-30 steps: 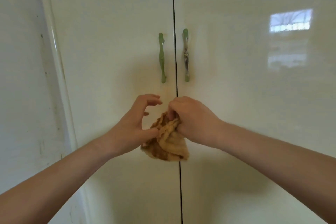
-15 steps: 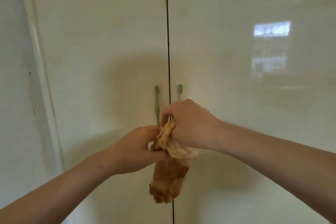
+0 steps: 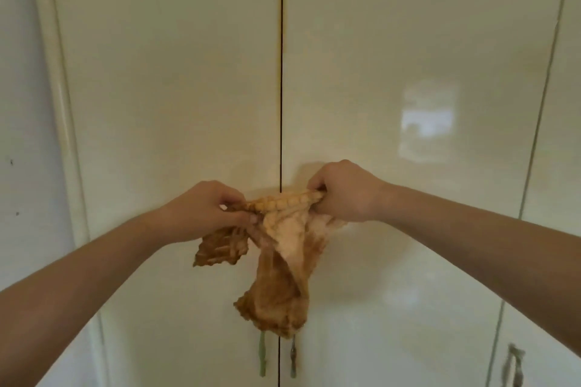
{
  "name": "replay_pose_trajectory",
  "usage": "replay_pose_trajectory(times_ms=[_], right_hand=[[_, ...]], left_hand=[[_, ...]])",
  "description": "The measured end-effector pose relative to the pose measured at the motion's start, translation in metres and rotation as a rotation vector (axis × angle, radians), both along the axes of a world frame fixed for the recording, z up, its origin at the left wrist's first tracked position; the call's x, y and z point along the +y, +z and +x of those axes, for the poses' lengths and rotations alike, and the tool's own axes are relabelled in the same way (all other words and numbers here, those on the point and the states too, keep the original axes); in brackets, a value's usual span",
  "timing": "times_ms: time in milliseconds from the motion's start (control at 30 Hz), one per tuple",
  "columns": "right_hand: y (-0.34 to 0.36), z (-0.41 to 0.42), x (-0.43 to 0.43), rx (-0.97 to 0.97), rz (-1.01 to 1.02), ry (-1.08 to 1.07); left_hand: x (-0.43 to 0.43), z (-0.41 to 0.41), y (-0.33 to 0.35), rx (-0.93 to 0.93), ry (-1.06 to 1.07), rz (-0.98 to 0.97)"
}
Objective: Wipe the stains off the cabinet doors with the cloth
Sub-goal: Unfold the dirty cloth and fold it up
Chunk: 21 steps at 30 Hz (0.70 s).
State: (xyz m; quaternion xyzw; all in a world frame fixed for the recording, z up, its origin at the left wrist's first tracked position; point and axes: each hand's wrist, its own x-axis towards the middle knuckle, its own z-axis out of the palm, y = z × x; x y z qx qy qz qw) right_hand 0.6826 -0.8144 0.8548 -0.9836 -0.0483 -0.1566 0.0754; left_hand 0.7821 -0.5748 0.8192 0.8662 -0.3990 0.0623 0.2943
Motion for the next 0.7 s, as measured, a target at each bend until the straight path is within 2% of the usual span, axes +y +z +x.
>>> replay_pose_trajectory(times_ms=[100, 167, 267, 367, 467, 633, 700], right_hand=[[0.062, -0.015, -0.012, 0.033, -0.024, -0.064], [0.09, -0.026, -0.02, 0.02, 0.074, -0.108], [0.105, -0.047, -0.031, 0.054, 0.459, -0.099], [0.096, -0.067, -0.038, 0.1, 0.811, -0.08], [0.078, -0.084, -0.036, 0.063, 0.95, -0.112], [0.066, -0.092, -0.033, -0.087, 1.075, -0.232], [0.071, -0.092, -0.029, -0.098, 1.094, -0.234]], left_hand=[[0.012, 0.003, 0.067, 0.007, 0.054, 0.079], [0.022, 0.0, 0.098, 0.103, 0.004, 0.089], [0.039, -0.003, 0.122, 0.196, -0.1, 0.076], [0.052, 0.0, 0.123, 0.225, -0.088, 0.159], [0.062, -0.004, 0.116, 0.331, -0.069, 0.216], [0.063, -0.018, 0.099, 0.577, -0.072, -0.266], [0.058, -0.023, 0.098, 0.581, -0.034, -0.447]])
